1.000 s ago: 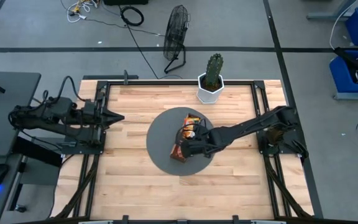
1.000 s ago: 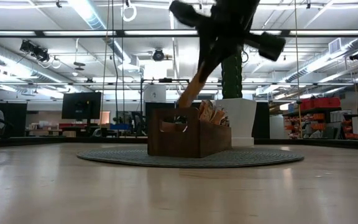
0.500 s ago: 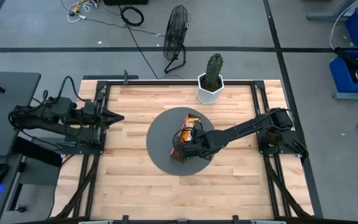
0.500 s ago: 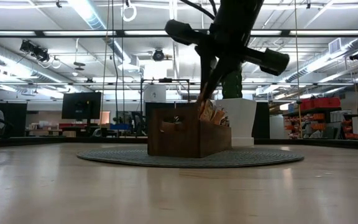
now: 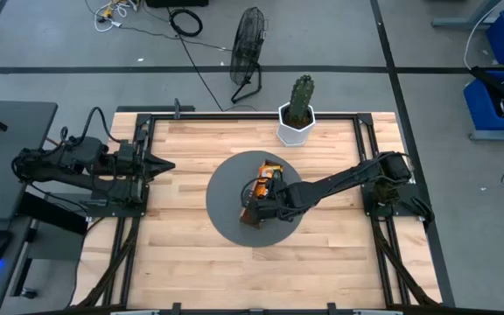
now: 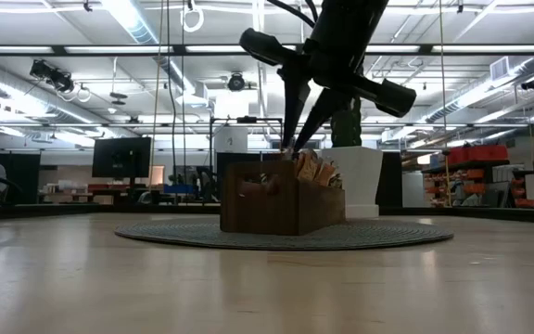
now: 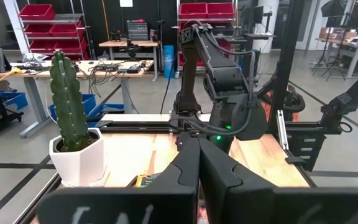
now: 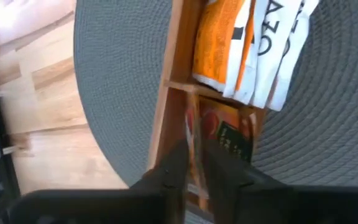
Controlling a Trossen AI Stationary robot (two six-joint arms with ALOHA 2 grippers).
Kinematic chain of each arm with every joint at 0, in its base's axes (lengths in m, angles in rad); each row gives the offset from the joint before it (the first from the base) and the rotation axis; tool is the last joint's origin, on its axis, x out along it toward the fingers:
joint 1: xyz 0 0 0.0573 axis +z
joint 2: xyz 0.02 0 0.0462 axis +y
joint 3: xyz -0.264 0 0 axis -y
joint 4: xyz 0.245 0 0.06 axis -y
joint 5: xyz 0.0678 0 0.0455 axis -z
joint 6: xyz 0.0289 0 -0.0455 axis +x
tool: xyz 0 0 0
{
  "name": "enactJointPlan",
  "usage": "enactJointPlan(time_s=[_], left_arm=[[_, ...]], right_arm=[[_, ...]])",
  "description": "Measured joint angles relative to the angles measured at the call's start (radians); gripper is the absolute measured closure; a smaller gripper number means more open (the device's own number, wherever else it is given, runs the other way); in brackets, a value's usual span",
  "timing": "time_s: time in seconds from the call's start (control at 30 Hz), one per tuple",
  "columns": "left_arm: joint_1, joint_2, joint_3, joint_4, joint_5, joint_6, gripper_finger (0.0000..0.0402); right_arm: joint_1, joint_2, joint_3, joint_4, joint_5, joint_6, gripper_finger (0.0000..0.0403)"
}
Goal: Pick & Place Tea
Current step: Put the red tea bag into the bottom section of the wooden organizer, then return to Home Position
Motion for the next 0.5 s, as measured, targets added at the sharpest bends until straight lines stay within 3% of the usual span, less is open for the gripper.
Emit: enactJointPlan(time_s=[0.3,0.5], left_arm=[[0.0,0.0,0.0,0.0,0.0,-0.002,0.0394],[0.0,0.003,0.0,-0.004,0.0,-0.028,0.0394]], right_arm=[[0.001,-0.002,0.0,0.03,0.011,-0.06,0.0275],[0.024,-0.013,0.0,0.216,0.06,-0.344,0.0282]])
